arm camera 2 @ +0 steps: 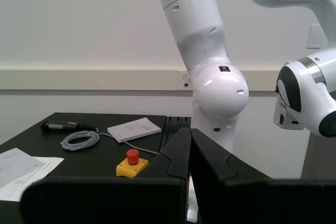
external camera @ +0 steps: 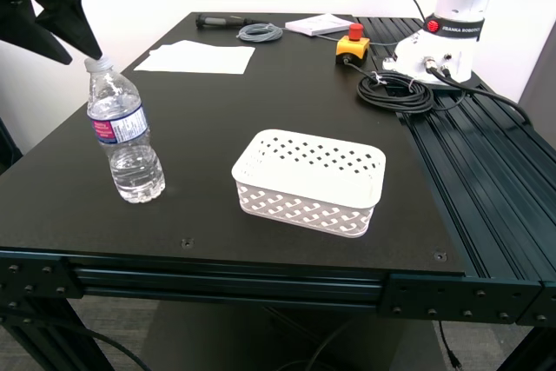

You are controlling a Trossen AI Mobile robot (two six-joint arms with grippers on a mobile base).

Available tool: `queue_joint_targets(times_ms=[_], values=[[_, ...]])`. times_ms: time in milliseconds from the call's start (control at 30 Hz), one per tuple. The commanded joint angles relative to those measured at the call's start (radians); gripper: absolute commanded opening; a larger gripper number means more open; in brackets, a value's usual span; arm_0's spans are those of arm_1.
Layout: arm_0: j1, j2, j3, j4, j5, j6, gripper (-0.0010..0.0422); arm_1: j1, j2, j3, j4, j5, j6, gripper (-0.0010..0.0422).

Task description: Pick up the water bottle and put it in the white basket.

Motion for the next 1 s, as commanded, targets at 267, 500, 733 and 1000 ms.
queue_joint_targets(times_ms=[267, 500, 733, 1000], values=[[0.0, 0.0, 0.001, 0.003, 0.0, 0.0, 0.0001, -0.001, 0.016, -0.007, 0.009, 0.075, 0.003, 0.0213], [0.0, 0.0, 0.001, 0.003, 0.0, 0.0, 0.0001, -0.001, 0.016, -0.012, 0.021, 0.125, -0.015, 0.0263], [0.0, 0.0, 0.001, 0.003, 0.0, 0.0, 0.0001, -0.001, 0.016, -0.016, 0.044, 0.189, -0.041, 0.0223], [0.0, 0.0, 0.001, 0.003, 0.0, 0.0, 0.0001, -0.001, 0.016, -0.114, 0.062, 0.151, -0.022, 0.0242]])
